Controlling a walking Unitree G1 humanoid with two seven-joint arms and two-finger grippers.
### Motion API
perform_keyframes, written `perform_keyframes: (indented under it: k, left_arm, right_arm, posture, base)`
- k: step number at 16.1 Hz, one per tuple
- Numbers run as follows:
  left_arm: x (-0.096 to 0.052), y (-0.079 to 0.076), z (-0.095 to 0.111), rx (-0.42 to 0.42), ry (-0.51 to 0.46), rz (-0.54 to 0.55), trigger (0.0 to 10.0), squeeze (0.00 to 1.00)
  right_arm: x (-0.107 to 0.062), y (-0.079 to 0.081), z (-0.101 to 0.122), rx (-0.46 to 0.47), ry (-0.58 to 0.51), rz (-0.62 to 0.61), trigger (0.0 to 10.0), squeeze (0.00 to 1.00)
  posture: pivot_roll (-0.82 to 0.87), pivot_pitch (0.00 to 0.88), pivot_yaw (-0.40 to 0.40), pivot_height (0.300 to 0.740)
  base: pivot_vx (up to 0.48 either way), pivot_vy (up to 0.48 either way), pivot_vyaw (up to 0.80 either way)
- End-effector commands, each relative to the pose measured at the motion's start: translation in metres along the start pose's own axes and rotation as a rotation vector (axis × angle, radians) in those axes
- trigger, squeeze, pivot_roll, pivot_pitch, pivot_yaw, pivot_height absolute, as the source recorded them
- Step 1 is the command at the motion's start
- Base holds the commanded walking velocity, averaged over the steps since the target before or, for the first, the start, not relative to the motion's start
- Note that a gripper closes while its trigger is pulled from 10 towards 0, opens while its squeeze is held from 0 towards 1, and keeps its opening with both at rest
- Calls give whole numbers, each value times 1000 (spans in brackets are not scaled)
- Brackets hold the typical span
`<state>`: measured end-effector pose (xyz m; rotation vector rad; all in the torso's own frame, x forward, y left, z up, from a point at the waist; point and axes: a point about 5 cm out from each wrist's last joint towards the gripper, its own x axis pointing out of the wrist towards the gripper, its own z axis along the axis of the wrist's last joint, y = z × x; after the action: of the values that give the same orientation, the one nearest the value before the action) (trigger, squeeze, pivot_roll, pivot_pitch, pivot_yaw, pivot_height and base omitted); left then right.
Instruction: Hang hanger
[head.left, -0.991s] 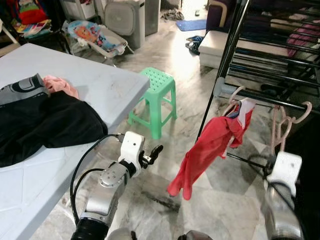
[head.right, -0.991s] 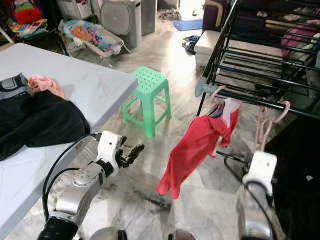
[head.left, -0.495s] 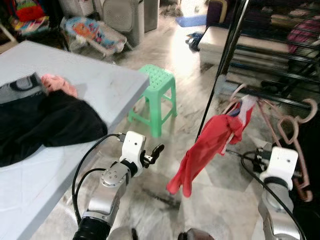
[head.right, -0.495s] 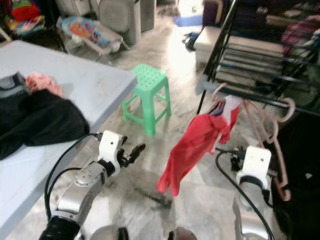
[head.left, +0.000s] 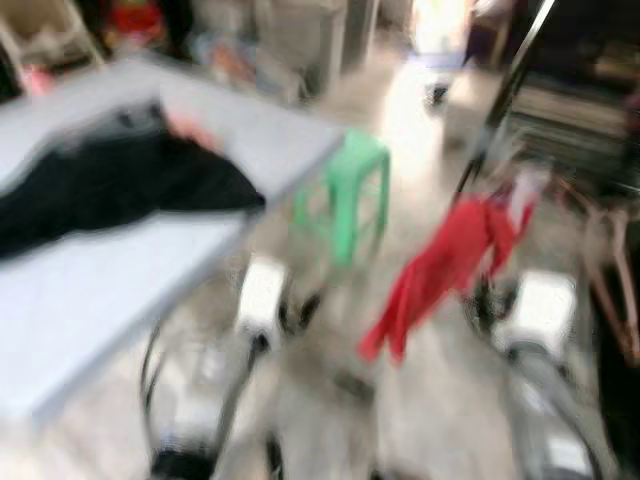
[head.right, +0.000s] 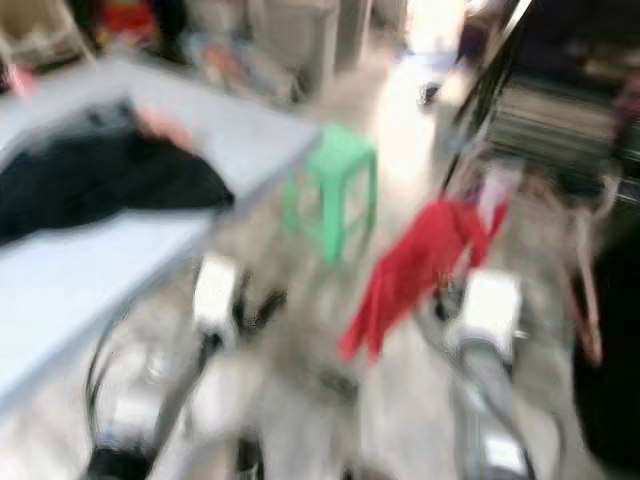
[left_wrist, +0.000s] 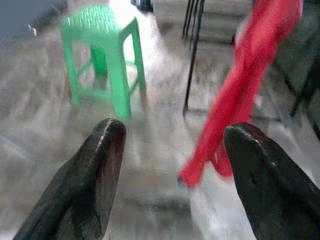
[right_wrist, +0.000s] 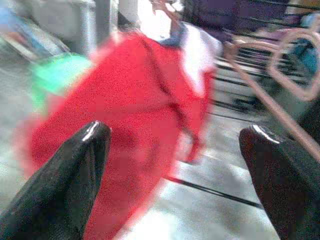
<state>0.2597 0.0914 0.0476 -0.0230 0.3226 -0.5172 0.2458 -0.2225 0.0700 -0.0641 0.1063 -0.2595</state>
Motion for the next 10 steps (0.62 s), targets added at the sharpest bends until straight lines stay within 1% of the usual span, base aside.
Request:
perform_keyframes:
  k: [1, 3, 4, 5, 6, 7, 8, 9, 10]
  left_arm:
    - [3, 2, 11, 31, -33, 5, 10000, 0]
    - [2, 4, 11, 33, -31, 17, 10000, 0]
    - [0, 4, 10, 33, -31, 25, 10000, 0]
    - [-1, 6, 10, 34, -31, 32, 10000, 0]
    - [-2, 8, 10, 29, -36, 49, 10000, 0]
    - [-5, 13, 12, 25, -57, 90, 10000, 0]
    - [-7, 18, 14, 29, -68, 140, 10000, 0]
    - [-8, 23, 15, 33, -80, 191, 10000, 0]
    - [-11, 34, 16, 42, -100, 294, 10000, 0]
  right_arm:
    - [-1, 6, -1, 5, 10, 36, 10000, 0]
    - [1, 12, -3, -44, 17, 43, 10000, 0]
    - [1, 16, -4, -6, 18, 64, 10000, 0]
    - [1, 20, -5, 62, 33, 92, 10000, 0]
    - [2, 20, -7, 61, 51, 59, 10000, 0]
    - [4, 23, -6, -4, 22, 80, 10000, 0]
    - [5, 25, -7, -15, 55, 103, 10000, 0]
    - [5, 27, -8, -2, 60, 136, 10000, 0]
    - [5, 30, -6, 26, 36, 168, 10000, 0]
  posture:
    - [-29, 0, 18, 740]
    - [-18, 0, 24, 740]
    - [-18, 0, 24, 740]
    - [-15, 0, 24, 740]
    - [-10, 0, 26, 740]
    - [-10, 0, 26, 740]
    - [1, 0, 26, 740]
    - [4, 0, 26, 740]
    - [7, 0, 25, 740]
  base:
    - [-326, 0, 0]
    - [-321, 0, 0]
    - [-319, 0, 0]
    - [-315, 0, 0]
    - [-311, 0, 0]
    - [-244, 0, 0]
    - [0, 0, 0]
    - [0, 0, 0]
    - [0, 0, 0]
